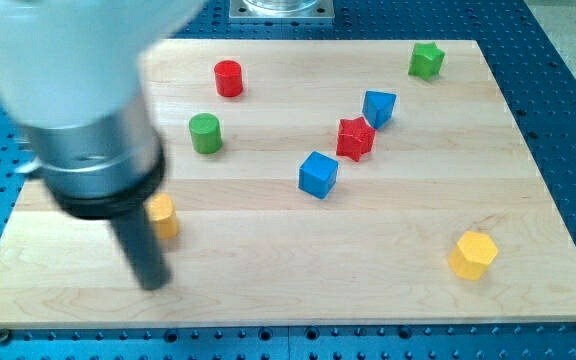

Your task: Place your hand bottom left to the yellow heart

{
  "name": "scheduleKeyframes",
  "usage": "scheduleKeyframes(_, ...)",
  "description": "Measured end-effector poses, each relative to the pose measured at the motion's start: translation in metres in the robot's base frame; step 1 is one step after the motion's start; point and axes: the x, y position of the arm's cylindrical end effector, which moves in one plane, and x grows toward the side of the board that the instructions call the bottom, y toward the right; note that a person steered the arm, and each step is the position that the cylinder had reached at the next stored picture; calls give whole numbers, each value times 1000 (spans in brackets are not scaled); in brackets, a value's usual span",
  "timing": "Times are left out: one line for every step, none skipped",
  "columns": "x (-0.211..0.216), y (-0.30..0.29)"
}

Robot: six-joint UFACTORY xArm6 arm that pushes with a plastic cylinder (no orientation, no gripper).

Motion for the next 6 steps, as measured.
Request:
scheduleKeyframes(-1,-36)
scheduleKeyframes(-13,-65)
scheduleKeyframes(-24,-72)
scheduleKeyframes(-26,-76)
scheduleKeyframes(-19,-89)
scheduleKeyframes(7,-97)
